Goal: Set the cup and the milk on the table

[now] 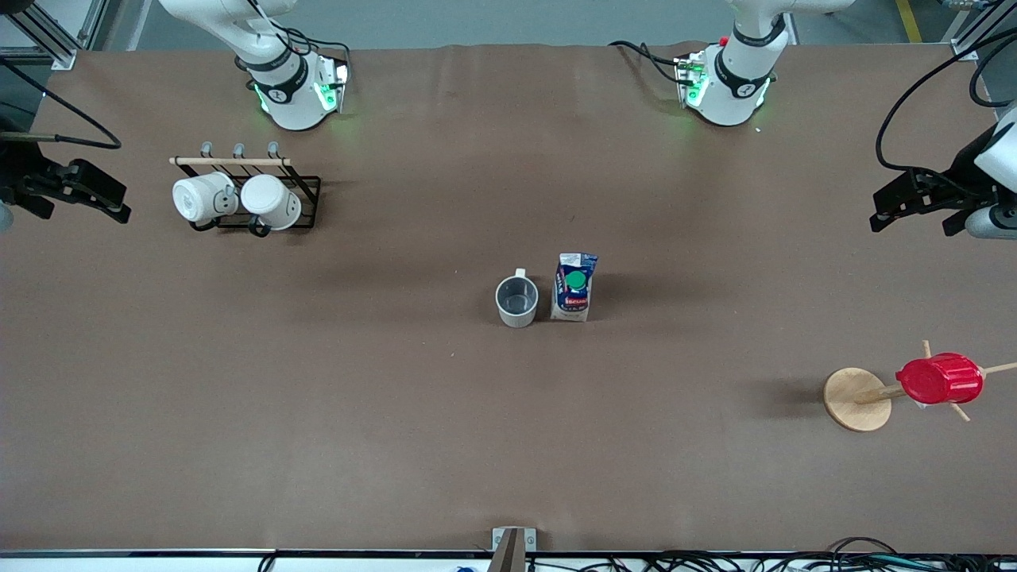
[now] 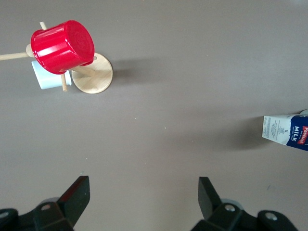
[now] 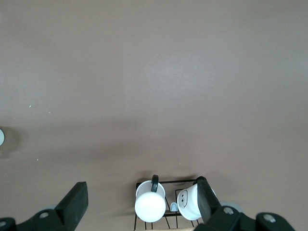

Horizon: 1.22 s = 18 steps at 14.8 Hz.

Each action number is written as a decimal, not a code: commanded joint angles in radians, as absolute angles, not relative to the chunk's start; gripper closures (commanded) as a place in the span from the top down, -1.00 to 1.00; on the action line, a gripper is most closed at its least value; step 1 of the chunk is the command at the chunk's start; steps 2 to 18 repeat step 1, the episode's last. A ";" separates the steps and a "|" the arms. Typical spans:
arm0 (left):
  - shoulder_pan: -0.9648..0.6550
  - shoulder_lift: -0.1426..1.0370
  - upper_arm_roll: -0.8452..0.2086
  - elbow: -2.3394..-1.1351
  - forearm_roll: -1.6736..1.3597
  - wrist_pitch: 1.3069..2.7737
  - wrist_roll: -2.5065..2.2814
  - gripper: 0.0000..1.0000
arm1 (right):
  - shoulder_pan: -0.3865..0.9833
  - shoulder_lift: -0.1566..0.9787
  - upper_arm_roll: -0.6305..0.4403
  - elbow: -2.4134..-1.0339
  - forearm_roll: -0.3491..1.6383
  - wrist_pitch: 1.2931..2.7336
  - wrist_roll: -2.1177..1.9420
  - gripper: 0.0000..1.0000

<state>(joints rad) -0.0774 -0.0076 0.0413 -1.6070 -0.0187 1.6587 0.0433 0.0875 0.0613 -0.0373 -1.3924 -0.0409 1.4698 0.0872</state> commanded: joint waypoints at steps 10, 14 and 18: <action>-0.071 0.000 0.029 -1.586 -0.014 1.655 0.037 0.98 | 0.081 0.046 -0.038 -1.408 -0.021 1.482 0.063 1.00; -0.071 0.000 0.029 -1.586 -0.014 1.655 0.037 0.98 | 0.081 0.046 -0.038 -1.408 -0.021 1.482 0.063 1.00; -0.071 0.000 0.029 -1.586 -0.014 1.655 0.037 0.98 | 0.081 0.046 -0.038 -1.408 -0.021 1.482 0.063 1.00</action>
